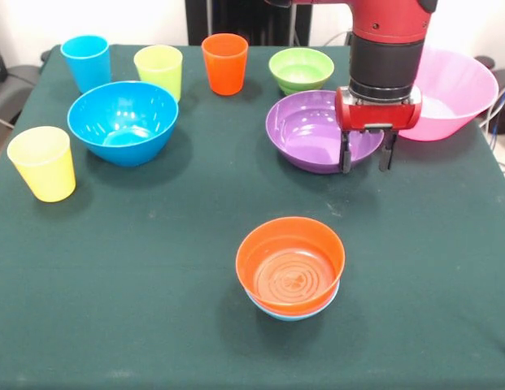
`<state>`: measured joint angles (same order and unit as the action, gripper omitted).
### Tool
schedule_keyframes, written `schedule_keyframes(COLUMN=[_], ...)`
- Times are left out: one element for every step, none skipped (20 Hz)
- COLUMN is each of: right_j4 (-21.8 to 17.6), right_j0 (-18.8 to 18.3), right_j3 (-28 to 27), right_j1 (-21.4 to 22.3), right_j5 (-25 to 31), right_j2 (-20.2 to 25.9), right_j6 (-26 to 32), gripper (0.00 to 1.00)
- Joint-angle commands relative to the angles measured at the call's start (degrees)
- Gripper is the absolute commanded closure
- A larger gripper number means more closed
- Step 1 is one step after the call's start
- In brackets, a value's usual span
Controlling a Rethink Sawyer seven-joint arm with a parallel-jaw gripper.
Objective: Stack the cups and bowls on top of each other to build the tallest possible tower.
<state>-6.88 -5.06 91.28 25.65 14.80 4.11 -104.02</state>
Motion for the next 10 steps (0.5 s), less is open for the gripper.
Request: schedule_keyframes(right_j4=[2.61,2.88,3.08,3.31,3.48,3.66,3.89,4.14,4.41,4.7], right_j0=[0.91,1.07,1.2,1.33,1.47,1.64,1.79,2.05,2.39,2.75], right_j3=[3.7,3.82,3.84,3.93,3.9,3.91,3.95,4.08,4.26,4.41], right_j1=[-1.26,-1.03,-1.01,-0.91,-0.85,-0.62,-0.3,0.22,0.86,1.56], right_j5=[-0.54,-0.25,-0.17,-0.11,0.05,0.4,0.86,1.5,2.24,3.04], right_j2=[1.83,1.75,1.63,1.55,1.45,1.35,1.29,1.12,0.91,0.64], right_j6=[-10.86,-10.8,-10.78,-10.77,-10.71,-10.68,-10.63,-10.61,-10.61,-10.53], gripper=[0.0,0.0,0.0,0.0,0.0,0.0,0.0,0.0,0.0,0.0])
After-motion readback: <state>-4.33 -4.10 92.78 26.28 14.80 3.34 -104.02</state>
